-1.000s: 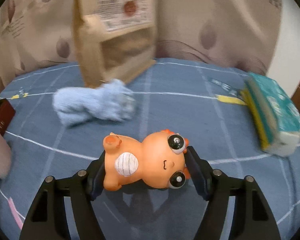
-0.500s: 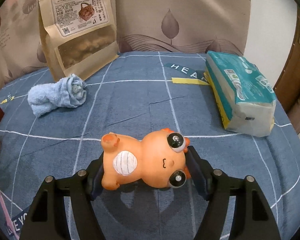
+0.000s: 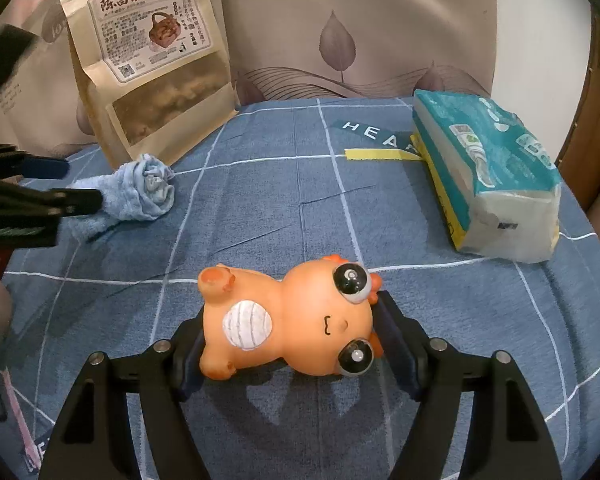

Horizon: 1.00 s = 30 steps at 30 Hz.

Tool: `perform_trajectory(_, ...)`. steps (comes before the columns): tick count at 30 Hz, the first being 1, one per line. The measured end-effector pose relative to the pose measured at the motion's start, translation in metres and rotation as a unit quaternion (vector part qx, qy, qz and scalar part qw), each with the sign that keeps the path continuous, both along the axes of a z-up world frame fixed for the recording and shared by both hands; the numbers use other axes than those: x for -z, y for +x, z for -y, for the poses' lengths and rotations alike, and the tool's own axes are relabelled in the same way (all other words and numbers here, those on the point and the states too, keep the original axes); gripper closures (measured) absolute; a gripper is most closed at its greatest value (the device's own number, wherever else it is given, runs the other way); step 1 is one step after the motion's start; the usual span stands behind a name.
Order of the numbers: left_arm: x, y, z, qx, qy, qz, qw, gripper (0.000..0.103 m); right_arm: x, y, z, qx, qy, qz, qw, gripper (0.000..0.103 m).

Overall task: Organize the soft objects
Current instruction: 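Grasp the blue towel with the left tool and lift it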

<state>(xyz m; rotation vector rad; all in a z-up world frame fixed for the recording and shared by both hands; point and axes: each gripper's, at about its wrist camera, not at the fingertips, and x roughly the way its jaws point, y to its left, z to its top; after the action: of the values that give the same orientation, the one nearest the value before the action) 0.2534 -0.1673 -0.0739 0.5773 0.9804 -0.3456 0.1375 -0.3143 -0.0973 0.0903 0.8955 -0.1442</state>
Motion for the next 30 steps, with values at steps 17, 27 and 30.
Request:
perform_trajectory(17,0.02,0.0,-0.01,-0.058,-0.072,-0.061,0.9938,0.084,0.002,0.0,0.005,0.002,0.019,0.002,1.0,0.031)
perform_trajectory(27,-0.014,-0.041,-0.023,-0.072,-0.121,-0.057,0.9884,0.084,0.001,0.0,0.003,0.002,0.01,0.0,1.0,0.031)
perform_trajectory(30,-0.029,-0.054,-0.033,-0.079,-0.136,-0.052,0.9861,0.084,0.001,0.0,0.003,0.002,0.006,-0.001,1.0,0.031)
